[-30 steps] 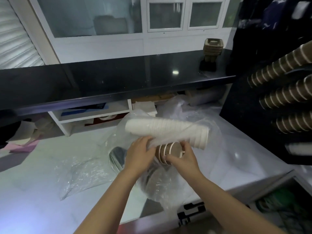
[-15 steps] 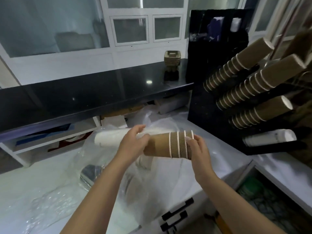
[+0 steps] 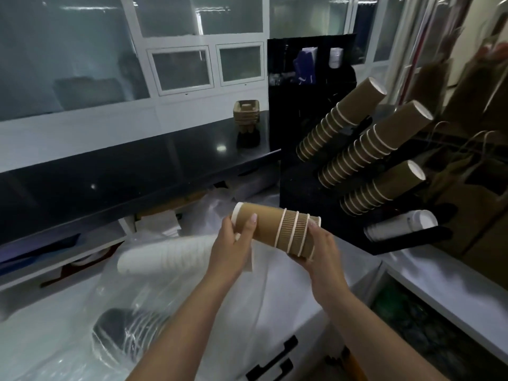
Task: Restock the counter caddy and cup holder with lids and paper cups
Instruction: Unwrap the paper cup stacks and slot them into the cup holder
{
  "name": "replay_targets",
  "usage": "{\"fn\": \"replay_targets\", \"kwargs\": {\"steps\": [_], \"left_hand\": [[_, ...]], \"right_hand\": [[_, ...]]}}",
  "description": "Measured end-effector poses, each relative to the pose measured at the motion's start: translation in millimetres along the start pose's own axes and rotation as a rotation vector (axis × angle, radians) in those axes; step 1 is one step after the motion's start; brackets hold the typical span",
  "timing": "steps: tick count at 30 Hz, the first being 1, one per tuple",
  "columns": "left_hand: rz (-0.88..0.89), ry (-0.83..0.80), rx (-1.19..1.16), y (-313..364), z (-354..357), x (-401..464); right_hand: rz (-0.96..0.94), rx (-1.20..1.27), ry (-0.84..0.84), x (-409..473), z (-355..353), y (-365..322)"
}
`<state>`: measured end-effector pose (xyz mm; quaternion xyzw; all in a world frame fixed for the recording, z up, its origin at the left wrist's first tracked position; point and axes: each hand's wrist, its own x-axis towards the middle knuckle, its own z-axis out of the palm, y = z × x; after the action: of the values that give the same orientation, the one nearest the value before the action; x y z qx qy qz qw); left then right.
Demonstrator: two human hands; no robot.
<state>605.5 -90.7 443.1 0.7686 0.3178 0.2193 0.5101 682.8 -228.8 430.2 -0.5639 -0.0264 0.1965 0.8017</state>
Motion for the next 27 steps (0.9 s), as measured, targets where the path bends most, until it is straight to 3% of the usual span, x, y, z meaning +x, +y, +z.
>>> {"fn": "replay_targets", "kwargs": {"steps": [3, 10, 19, 27], "left_hand": [[-0.056, -0.061, -0.031, 3.2, 13.4, 0.3], [0.037, -0.078, -0.167, 20.7, 47.7, 8.3], [-0.113, -0.384, -0.452, 58.3, 116.6, 19.6], [-0.135, -0.466, -0.540, 69.4, 170.6, 27.2]], "right_hand": [[-0.026, -0.012, -0.019, 1.9, -8.4, -4.2], [-0.046, 0.014, -0.029, 13.4, -31.9, -20.0], [-0.109, -0.053, 0.001, 40.6, -64.7, -44.5], [-0.129, -0.211, 0.023, 71.0, -109.3, -57.2]]}}
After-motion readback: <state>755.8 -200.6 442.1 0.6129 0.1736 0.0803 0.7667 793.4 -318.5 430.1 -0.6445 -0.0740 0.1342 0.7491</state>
